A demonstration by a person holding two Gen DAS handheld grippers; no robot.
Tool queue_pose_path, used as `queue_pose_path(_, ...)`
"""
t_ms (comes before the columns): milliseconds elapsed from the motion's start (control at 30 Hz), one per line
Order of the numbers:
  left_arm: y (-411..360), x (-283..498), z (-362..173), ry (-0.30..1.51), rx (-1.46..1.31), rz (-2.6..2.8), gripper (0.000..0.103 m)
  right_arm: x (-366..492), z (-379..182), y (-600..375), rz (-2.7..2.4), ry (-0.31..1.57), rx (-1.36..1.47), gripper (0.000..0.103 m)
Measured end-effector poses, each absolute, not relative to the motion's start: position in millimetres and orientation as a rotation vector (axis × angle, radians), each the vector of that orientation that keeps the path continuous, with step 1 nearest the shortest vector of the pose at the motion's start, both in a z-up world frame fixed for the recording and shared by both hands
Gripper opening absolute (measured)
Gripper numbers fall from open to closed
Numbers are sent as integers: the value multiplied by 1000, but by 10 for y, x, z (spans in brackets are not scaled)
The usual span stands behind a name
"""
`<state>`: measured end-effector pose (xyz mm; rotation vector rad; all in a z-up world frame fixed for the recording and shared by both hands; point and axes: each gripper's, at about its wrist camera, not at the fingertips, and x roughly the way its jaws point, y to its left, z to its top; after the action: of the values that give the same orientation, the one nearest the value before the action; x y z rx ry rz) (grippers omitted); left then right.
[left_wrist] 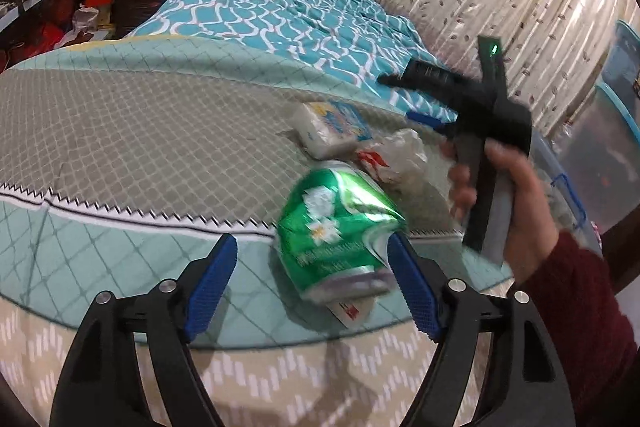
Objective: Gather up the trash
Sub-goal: 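Move both open tools back over the trash on the bed, then grasp the crumpled white paper with the right tool while the left tool nears the green can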
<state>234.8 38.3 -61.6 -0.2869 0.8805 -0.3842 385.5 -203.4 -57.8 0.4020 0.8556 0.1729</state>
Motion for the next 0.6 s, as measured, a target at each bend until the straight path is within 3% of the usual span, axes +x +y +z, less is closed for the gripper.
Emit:
queue_pose_path(100,388,2454,-734,868,-326,-377,74,4287,-568,-1795,175,957,302,78)
queue_pose_path(267,403,2510,-855,881,-330,-383,74,4705,-979,-1423,243,1222,111,53)
queue_pose_path(400,372,2506,-869,892,-333,-429,74,4599,-1118,-1548,310,1285,195,47)
queue_pose_path(600,302,2512,-933,943,-347,-501,74,3964,-1096,-1812,407,1330,286,47)
